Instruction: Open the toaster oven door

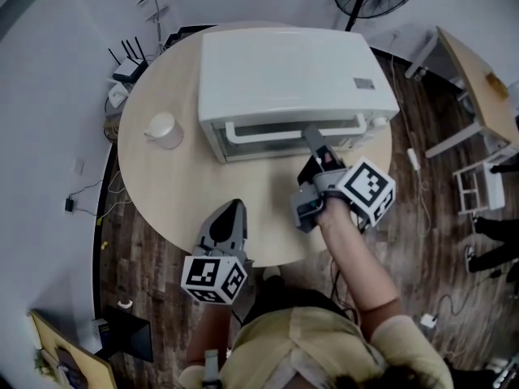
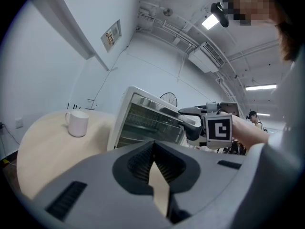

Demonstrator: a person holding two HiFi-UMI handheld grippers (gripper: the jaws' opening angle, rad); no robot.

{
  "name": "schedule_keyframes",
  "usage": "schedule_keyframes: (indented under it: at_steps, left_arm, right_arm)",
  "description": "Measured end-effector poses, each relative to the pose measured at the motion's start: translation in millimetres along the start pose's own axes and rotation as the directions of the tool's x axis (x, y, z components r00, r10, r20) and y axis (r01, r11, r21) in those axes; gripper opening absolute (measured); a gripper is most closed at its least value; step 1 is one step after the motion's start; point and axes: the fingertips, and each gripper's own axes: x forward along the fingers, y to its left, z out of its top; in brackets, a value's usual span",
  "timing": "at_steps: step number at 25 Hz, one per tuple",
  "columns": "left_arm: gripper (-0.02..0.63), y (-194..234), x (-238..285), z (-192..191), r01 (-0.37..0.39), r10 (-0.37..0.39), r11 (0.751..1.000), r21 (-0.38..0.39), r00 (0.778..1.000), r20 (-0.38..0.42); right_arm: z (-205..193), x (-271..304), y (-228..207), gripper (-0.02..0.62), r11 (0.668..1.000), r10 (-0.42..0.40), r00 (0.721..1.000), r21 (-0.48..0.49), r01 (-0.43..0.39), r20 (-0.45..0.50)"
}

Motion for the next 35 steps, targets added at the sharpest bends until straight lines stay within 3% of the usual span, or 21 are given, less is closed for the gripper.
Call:
schedule_keyframes:
  at_steps: [21,35]
  left_arm:
    - [0.002,-27.1,-19.2,3.2,-0.060,0.060,0.998,0.032,0.998,0.020]
    - [0.002,-42.5,-30.1,1.8,-0.086,0.085,0.995,0.041,0.996,0.029]
  right_arm:
    - [0.1,2.6,-1.2,0.129,0.992,0.063,0.998,0.105,-0.065,0.021]
    - [-13.2,-16.8,-6.6,0.127,0.991,0.084,0.996,0.106,-0.081,-0.030]
